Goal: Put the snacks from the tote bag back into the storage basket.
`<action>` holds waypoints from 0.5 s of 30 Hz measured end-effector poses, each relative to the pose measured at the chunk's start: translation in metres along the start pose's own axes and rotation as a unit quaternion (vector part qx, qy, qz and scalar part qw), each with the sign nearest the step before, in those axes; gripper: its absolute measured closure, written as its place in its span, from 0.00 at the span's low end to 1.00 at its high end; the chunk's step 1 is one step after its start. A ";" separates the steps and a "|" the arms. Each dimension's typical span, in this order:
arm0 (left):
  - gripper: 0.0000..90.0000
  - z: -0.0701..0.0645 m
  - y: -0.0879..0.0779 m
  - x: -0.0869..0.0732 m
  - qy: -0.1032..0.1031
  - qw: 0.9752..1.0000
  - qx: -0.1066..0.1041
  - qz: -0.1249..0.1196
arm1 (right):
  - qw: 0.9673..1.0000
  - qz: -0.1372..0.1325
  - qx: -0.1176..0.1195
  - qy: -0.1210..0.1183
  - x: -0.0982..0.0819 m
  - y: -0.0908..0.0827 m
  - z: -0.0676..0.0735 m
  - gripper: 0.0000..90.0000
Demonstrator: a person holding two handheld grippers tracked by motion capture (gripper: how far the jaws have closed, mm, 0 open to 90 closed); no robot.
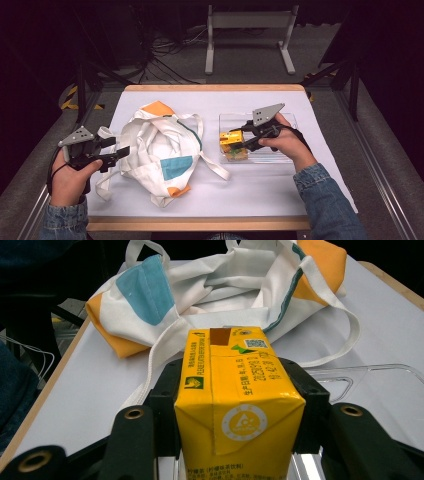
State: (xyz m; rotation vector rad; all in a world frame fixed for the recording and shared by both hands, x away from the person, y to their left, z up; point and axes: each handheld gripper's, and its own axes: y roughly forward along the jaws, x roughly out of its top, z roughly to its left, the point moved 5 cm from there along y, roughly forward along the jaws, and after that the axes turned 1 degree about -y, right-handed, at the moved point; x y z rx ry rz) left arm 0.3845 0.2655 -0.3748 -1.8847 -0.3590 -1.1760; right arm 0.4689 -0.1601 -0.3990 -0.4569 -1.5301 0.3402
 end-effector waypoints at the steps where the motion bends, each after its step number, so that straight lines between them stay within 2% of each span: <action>1: 0.35 0.000 0.000 0.000 0.000 1.000 0.000 0.000 | 1.000 0.002 0.000 -0.001 -0.001 0.000 0.000 0.56; 15: 0.35 -0.001 0.001 0.000 0.001 1.000 0.000 0.000 | 1.000 0.026 0.006 0.002 -0.008 -0.004 0.000 0.56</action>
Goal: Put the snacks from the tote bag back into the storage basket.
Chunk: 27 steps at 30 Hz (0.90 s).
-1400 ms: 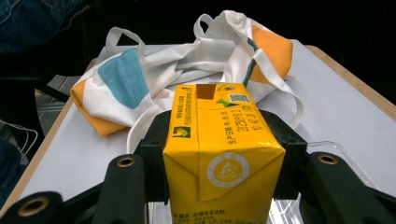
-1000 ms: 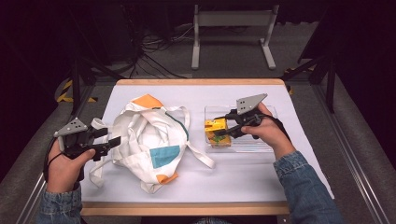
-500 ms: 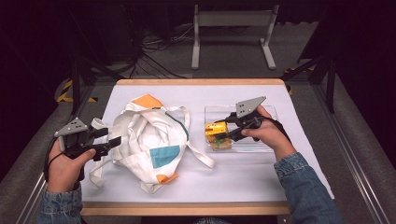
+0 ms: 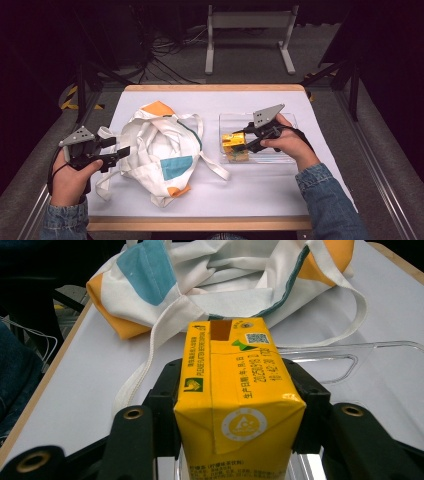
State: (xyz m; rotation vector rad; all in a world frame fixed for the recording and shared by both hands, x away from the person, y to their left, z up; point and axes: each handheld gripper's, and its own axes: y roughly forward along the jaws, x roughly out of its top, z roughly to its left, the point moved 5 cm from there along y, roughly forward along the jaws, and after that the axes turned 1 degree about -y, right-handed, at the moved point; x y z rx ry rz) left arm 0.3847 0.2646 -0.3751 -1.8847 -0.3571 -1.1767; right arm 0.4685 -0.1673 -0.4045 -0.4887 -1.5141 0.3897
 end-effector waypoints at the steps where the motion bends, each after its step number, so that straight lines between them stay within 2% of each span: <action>1: 0.35 0.000 0.000 0.000 0.000 1.000 0.000 0.000 | 1.000 0.000 0.000 0.000 0.000 0.000 0.000 0.56; 13: 0.34 -0.001 0.001 0.000 -0.002 1.000 -0.002 0.000 | 1.000 0.024 0.003 0.000 -0.006 -0.008 0.001 0.56; 21: 0.34 -0.001 0.002 0.000 -0.001 1.000 -0.002 0.002 | 0.999 0.035 -0.008 0.006 -0.012 -0.016 0.001 0.55; 27: 0.34 -0.002 0.002 0.000 -0.003 1.000 -0.002 0.003 | 1.000 0.014 -0.017 0.004 -0.003 -0.022 0.001 0.48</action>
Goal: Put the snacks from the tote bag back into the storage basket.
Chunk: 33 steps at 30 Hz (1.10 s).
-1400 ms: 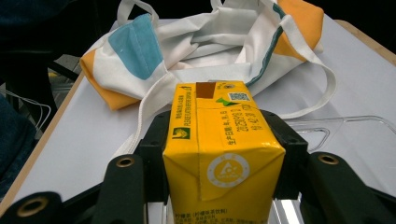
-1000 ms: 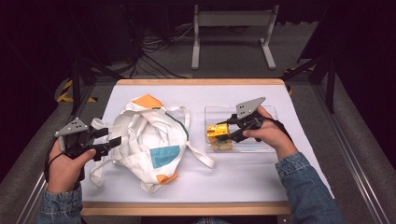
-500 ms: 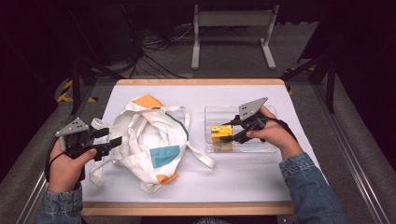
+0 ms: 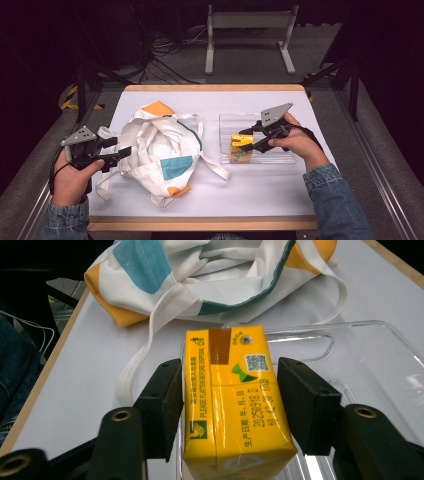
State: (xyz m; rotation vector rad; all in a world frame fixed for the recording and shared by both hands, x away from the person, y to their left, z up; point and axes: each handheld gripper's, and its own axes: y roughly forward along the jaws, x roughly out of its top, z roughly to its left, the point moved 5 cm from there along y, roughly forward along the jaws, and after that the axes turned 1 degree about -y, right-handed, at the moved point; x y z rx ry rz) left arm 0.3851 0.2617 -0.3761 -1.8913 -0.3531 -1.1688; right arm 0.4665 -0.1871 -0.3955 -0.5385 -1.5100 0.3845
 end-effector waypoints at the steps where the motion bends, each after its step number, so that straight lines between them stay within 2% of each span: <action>1: 0.34 0.000 0.000 0.000 0.000 1.000 0.000 0.000 | 1.000 0.000 -0.001 0.002 0.002 -0.001 0.000 0.46; 9: 0.34 0.001 -0.004 -0.005 -0.002 1.000 0.003 0.001 | 0.999 -0.021 -0.027 0.003 0.018 -0.014 0.004 0.39; 17: 0.32 0.001 -0.010 -0.010 -0.001 1.000 -0.001 -0.007 | 0.996 -0.043 -0.072 0.018 0.029 -0.040 0.010 0.35; 18: 0.32 0.000 -0.011 -0.011 -0.001 1.000 -0.002 -0.007 | 0.995 -0.047 -0.085 0.022 0.030 -0.048 0.013 0.34; 20: 0.32 0.000 -0.011 -0.012 -0.003 1.000 -0.003 -0.006 | 0.995 -0.047 -0.090 0.023 0.030 -0.051 0.013 0.33; 23: 0.31 0.000 -0.010 -0.015 -0.001 1.000 0.000 -0.002 | 0.991 -0.052 -0.113 0.042 0.029 -0.063 0.017 0.31; 27: 0.30 -0.001 -0.012 -0.016 -0.004 1.000 0.001 -0.004 | 0.987 -0.049 -0.145 0.053 0.025 -0.079 0.021 0.30; 29: 0.30 0.000 -0.013 -0.016 -0.002 1.000 0.003 -0.003 | 0.985 -0.051 -0.154 0.058 0.022 -0.086 0.023 0.29; 30: 0.30 0.001 -0.013 -0.017 -0.002 1.000 0.005 -0.004 | 0.982 -0.052 -0.168 0.063 0.018 -0.095 0.025 0.29; 31: 0.30 0.001 -0.013 -0.018 -0.001 1.000 0.005 -0.003 | 0.982 -0.052 -0.168 0.063 0.018 -0.095 0.025 0.29; 33: 0.29 0.001 -0.014 -0.019 -0.001 1.000 0.005 -0.003 | 0.980 -0.055 -0.179 0.068 0.015 -0.103 0.028 0.27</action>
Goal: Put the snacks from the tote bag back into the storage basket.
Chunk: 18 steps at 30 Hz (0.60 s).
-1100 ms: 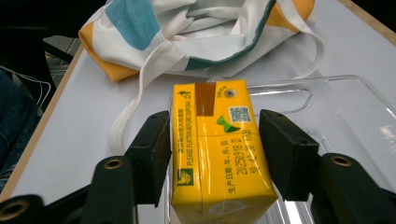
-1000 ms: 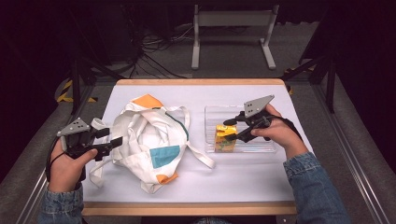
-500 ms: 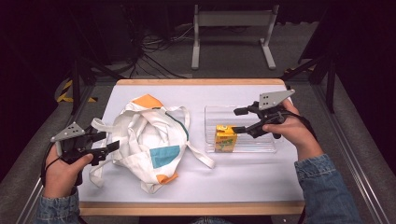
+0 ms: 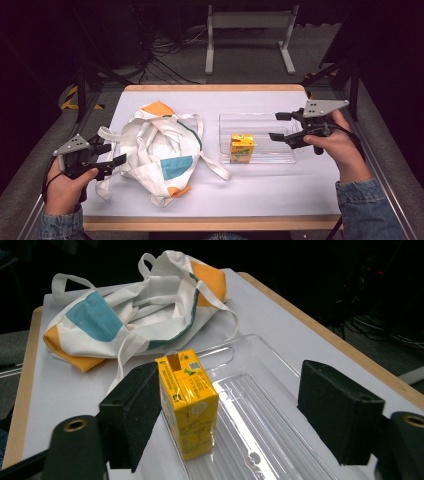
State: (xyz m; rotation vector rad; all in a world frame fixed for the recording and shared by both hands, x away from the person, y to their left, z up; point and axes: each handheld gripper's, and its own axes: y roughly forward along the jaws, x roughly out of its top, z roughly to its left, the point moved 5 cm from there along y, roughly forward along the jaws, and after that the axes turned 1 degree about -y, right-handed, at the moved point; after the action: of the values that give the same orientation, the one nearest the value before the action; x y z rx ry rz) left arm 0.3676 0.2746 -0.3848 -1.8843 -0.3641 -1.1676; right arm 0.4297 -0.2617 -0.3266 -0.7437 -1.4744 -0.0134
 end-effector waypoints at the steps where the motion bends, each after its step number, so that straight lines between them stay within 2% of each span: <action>1: 0.29 0.000 0.000 0.000 0.001 1.000 -0.002 -0.001 | 1.000 -0.001 -0.006 0.005 -0.002 -0.005 0.000 0.27; 3: 0.28 0.000 0.000 -0.001 0.005 1.000 -0.002 0.000 | 1.000 0.000 -0.020 0.011 -0.006 -0.015 -0.002 0.26; 10: 0.26 0.002 0.000 -0.007 -0.002 1.000 -0.004 0.004 | 0.998 0.000 -0.056 0.035 -0.021 -0.040 -0.004 0.24; 15: 0.25 0.006 0.000 -0.012 0.000 1.000 -0.002 0.005 | 0.996 0.000 -0.080 0.051 -0.035 -0.051 -0.003 0.24; 16: 0.24 0.008 0.001 -0.013 0.007 1.000 0.000 0.004 | 0.995 -0.002 -0.083 0.055 -0.038 -0.052 -0.003 0.24; 18: 0.25 0.011 0.002 -0.015 0.002 1.000 -0.004 -0.001 | 0.994 -0.001 -0.097 0.057 -0.044 -0.055 -0.004 0.24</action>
State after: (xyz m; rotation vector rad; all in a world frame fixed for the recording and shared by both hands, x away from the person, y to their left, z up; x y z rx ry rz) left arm 0.3676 0.2849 -0.4004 -1.8895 -0.3596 -1.1756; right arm 0.4027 -0.3247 -0.3413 -0.8845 -1.3768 -0.1996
